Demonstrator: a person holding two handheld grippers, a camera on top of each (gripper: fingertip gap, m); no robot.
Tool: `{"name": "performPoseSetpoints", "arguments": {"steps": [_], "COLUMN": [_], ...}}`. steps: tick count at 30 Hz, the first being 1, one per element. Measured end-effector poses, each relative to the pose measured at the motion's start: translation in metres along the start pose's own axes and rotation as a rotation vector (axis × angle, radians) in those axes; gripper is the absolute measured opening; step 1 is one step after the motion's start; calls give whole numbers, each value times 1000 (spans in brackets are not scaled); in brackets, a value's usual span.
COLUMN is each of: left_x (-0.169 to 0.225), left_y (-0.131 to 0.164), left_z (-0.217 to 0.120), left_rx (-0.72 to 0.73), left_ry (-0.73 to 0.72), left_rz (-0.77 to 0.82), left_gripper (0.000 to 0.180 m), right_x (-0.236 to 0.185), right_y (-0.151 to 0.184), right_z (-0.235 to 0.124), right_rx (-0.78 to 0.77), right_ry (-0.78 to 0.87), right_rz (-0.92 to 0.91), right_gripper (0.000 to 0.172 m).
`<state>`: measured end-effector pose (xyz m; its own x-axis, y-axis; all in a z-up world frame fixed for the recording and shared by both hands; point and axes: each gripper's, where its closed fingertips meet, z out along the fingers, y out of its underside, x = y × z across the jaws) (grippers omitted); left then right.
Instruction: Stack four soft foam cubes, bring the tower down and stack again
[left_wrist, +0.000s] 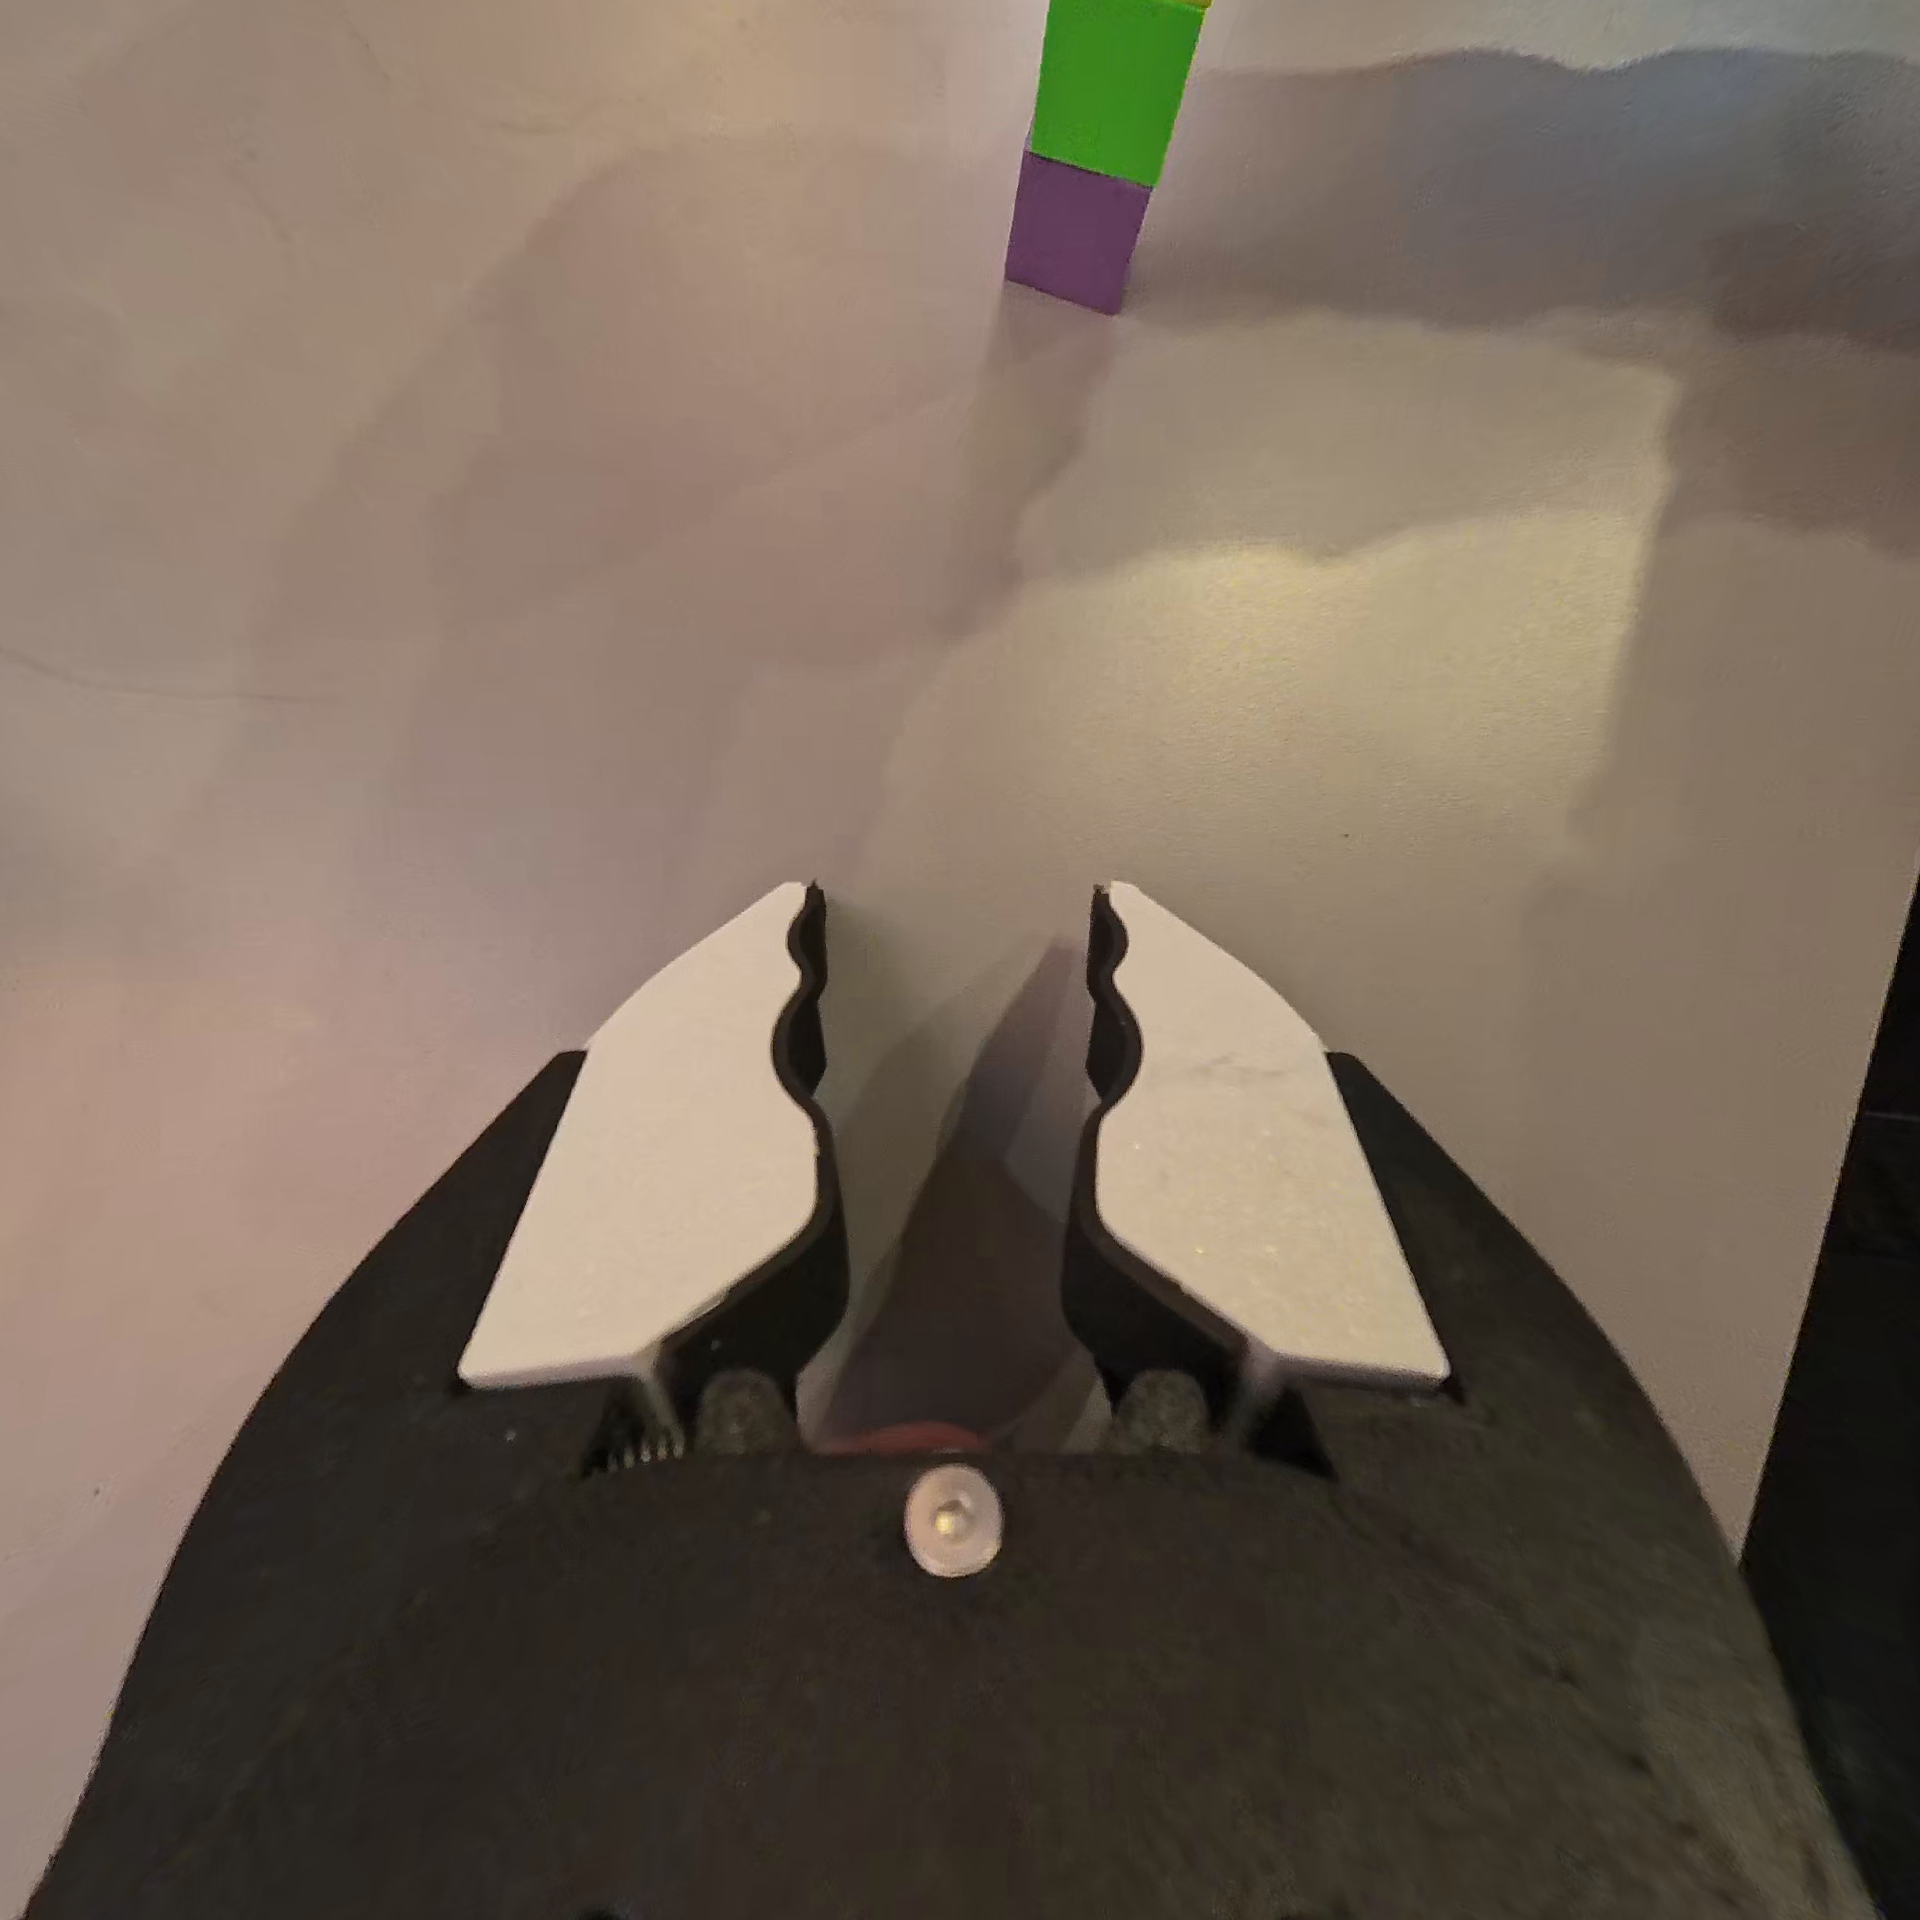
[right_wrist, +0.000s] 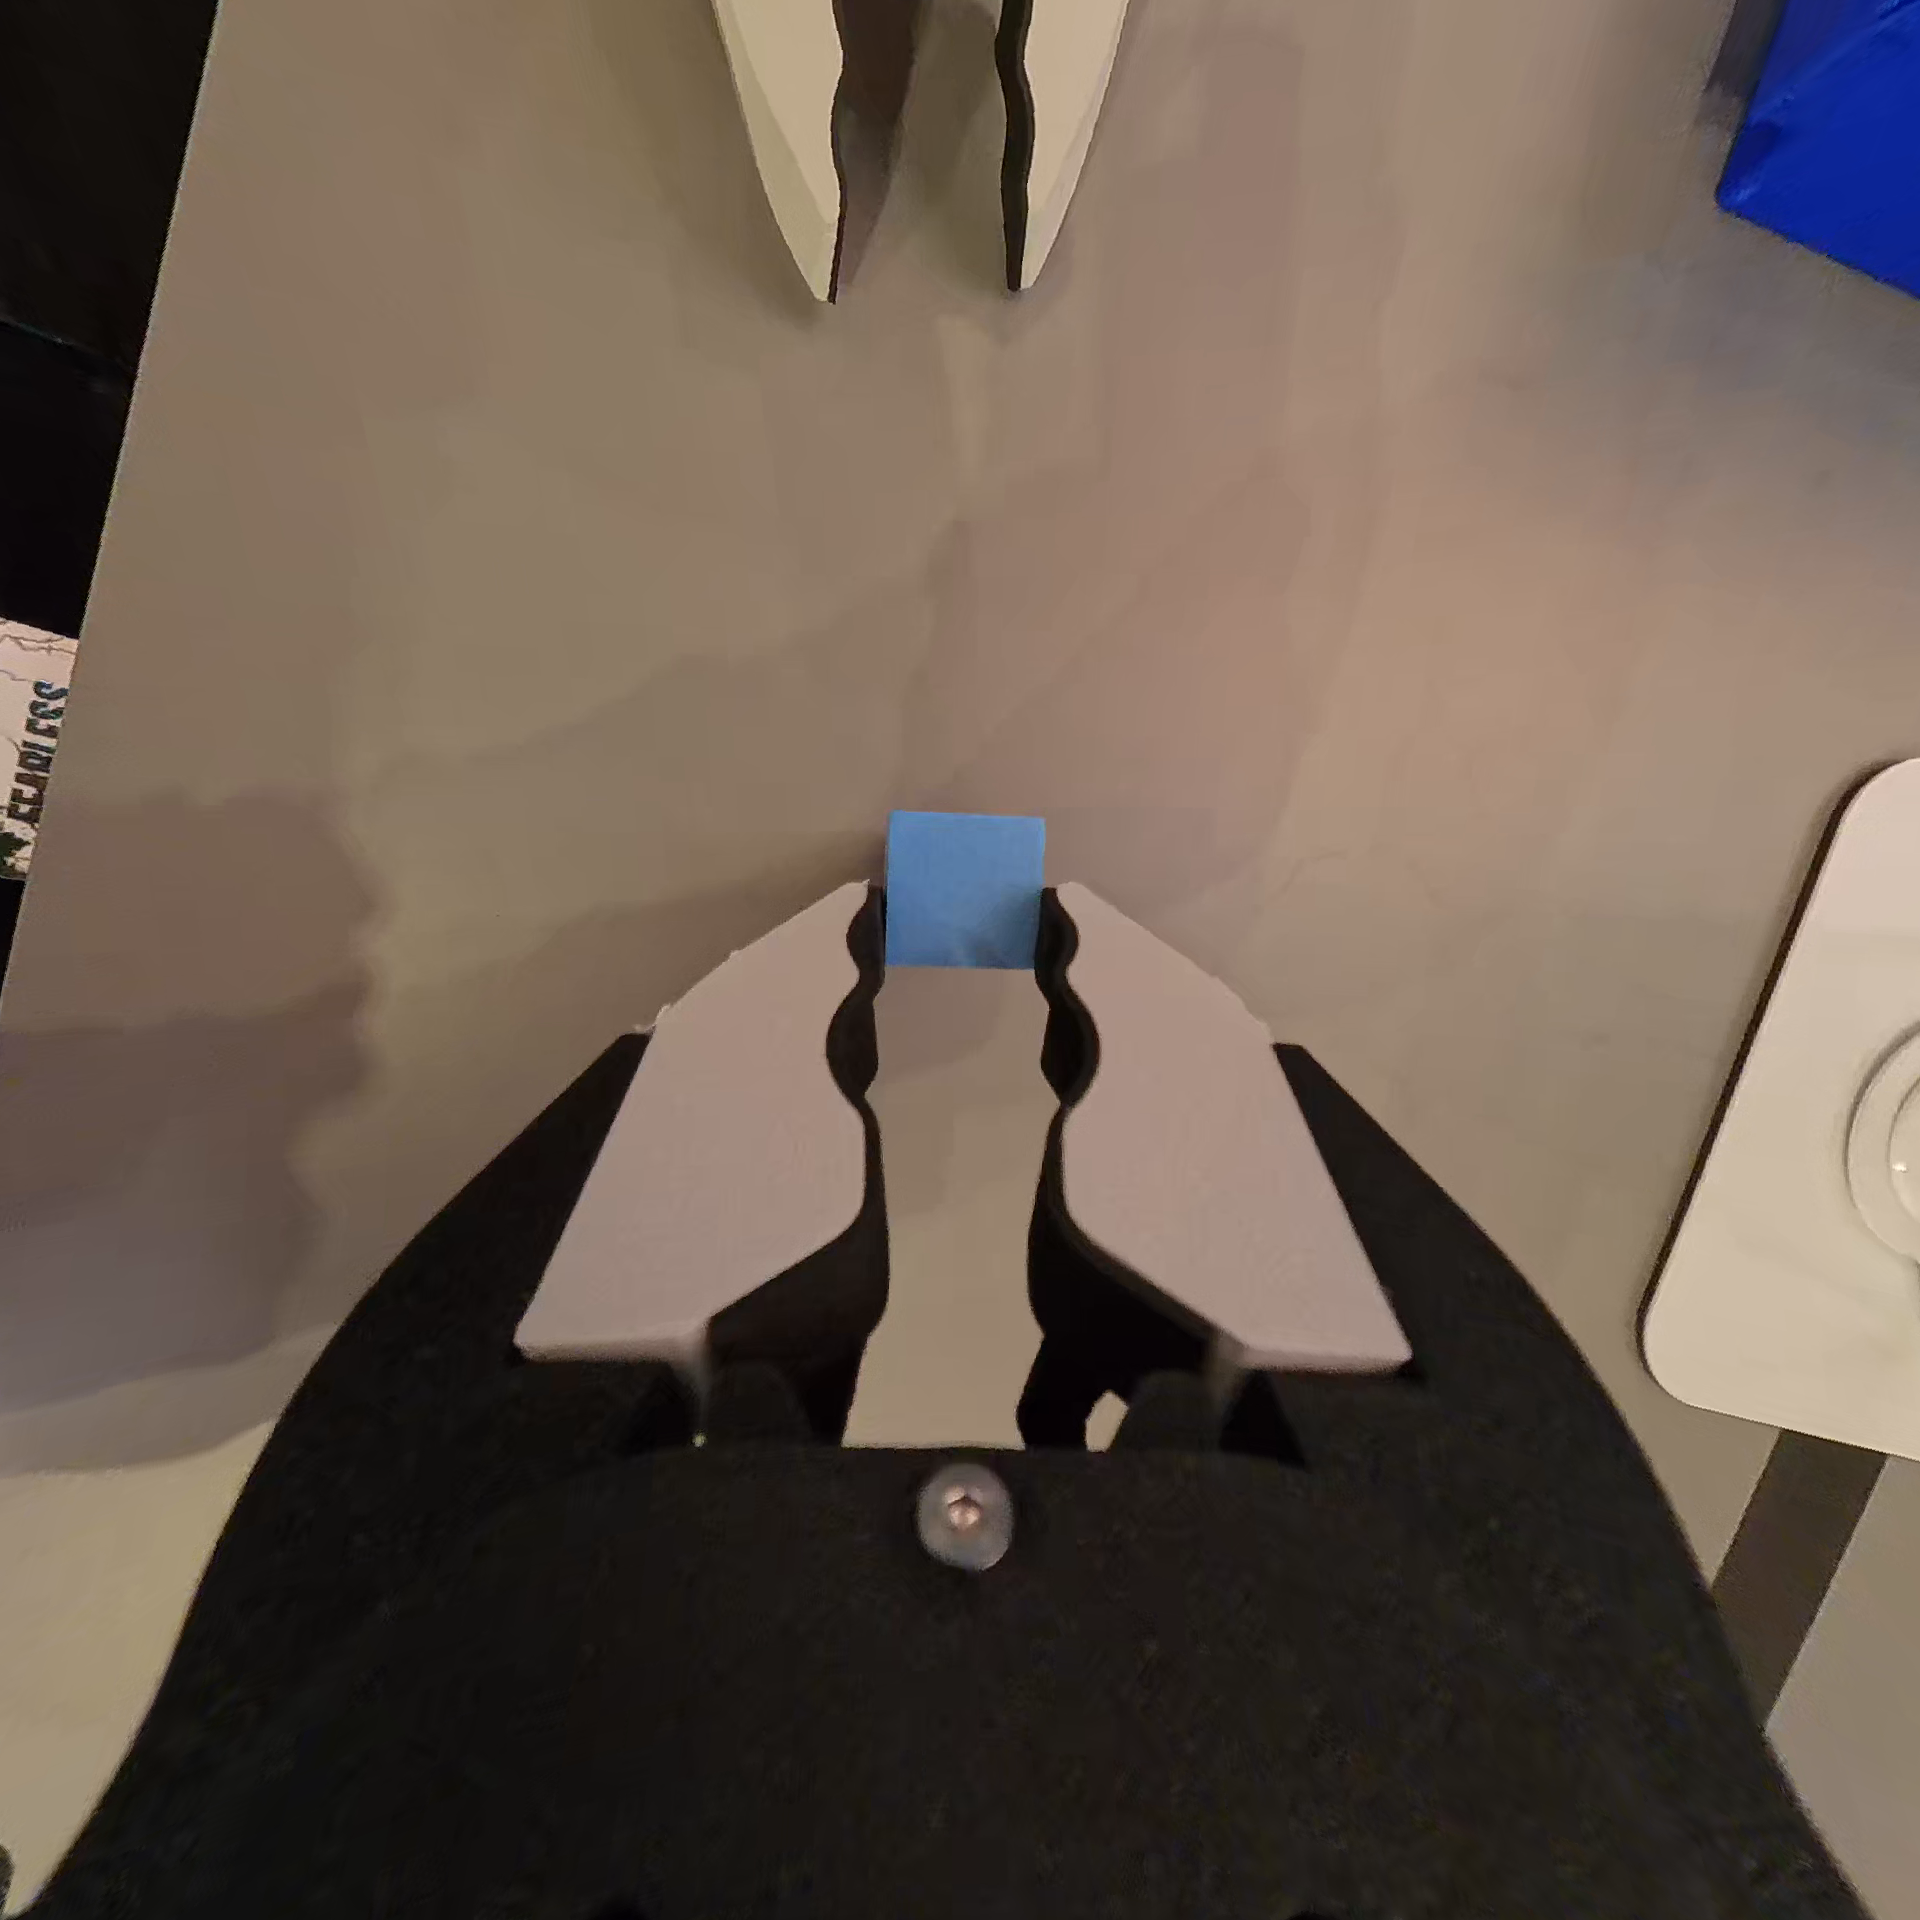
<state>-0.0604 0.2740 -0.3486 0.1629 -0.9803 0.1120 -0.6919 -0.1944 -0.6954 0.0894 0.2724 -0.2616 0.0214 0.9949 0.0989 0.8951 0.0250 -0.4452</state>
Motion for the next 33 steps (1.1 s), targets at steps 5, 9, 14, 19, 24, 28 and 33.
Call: {"name": "performPoseSetpoints", "arguments": {"steps": [5, 9, 14, 19, 24, 28, 33], "left_x": [0, 1, 1, 1, 1, 1, 1], "left_y": [0, 0, 0, 0, 0, 0, 0], "left_z": [0, 0, 0, 0, -1, -1, -1], "left_rx": [0, 0, 1, 0, 1, 1, 1], "left_ry": [1, 2, 5, 4, 6, 7, 7], "left_rz": [2, 3, 2, 2, 1, 1, 2], "left_gripper": [48, 49, 48, 48, 48, 48, 49], "right_x": [2, 3, 3, 2, 3, 2, 2], "right_y": [-1, 1, 1, 3, 3, 4, 4], "right_z": [1, 2, 4, 7, 6, 5, 6], "right_rx": [-11, -23, -22, -29, -30, -33, -38], "right_ry": [-7, -12, -21, -23, -25, -29, -32], "right_rz": [-6, -5, -1, -2, -1, -5, -8], "right_gripper": [27, 27, 27, 27, 27, 27, 27]}}
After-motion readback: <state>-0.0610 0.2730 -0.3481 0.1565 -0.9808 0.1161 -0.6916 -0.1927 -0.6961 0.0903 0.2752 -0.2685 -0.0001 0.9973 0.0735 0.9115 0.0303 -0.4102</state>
